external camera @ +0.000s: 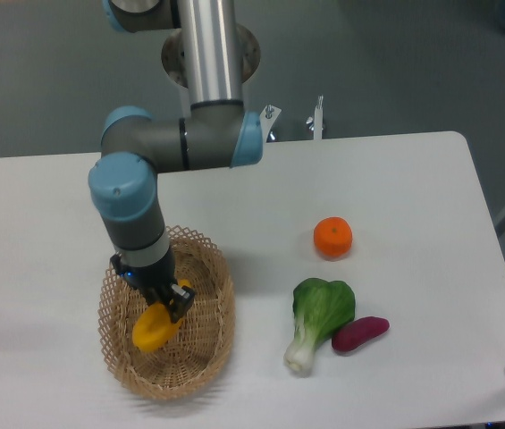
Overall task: Pick up the mango from the basket
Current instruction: 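Lift the mango out of the basket and carry it beside the orange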
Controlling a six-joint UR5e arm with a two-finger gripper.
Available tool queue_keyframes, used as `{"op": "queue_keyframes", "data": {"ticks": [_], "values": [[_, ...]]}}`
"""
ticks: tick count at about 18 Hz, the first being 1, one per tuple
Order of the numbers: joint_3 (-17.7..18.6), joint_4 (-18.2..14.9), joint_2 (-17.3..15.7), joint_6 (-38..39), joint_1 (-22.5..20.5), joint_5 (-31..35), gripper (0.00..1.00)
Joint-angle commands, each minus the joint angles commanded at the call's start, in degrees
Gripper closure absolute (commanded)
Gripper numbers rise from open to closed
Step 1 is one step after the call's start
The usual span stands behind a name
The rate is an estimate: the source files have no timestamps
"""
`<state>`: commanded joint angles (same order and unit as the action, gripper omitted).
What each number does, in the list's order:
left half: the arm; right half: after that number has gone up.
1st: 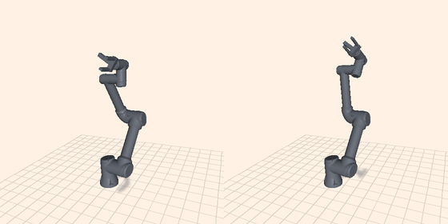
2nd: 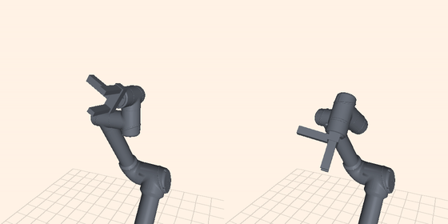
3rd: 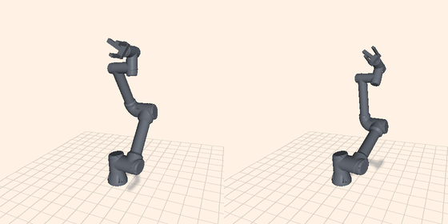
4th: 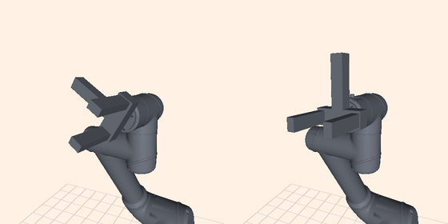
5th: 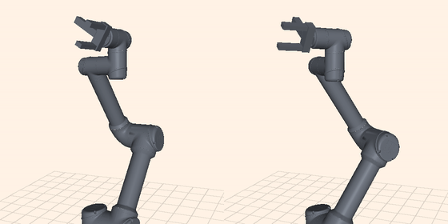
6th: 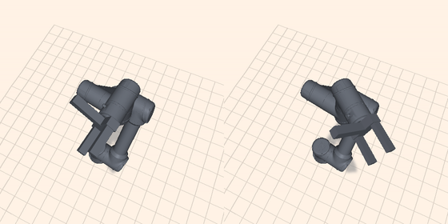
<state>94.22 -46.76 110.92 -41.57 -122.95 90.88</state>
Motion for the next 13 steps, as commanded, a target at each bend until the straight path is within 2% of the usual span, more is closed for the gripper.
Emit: {"op": "queue_keyframes", "data": {"ticks": [3, 6, 13], "values": [[-0.09, -1.05, -2.28, -3.16, -3.77, -2.54, 0.61], [-0.35, -5.61, -5.01, -8.16, -9.05, -5.45, 0.61], [-0.88, -13.09, -8.70, -27.14, -21.62, -10.28, 0.61]]}}
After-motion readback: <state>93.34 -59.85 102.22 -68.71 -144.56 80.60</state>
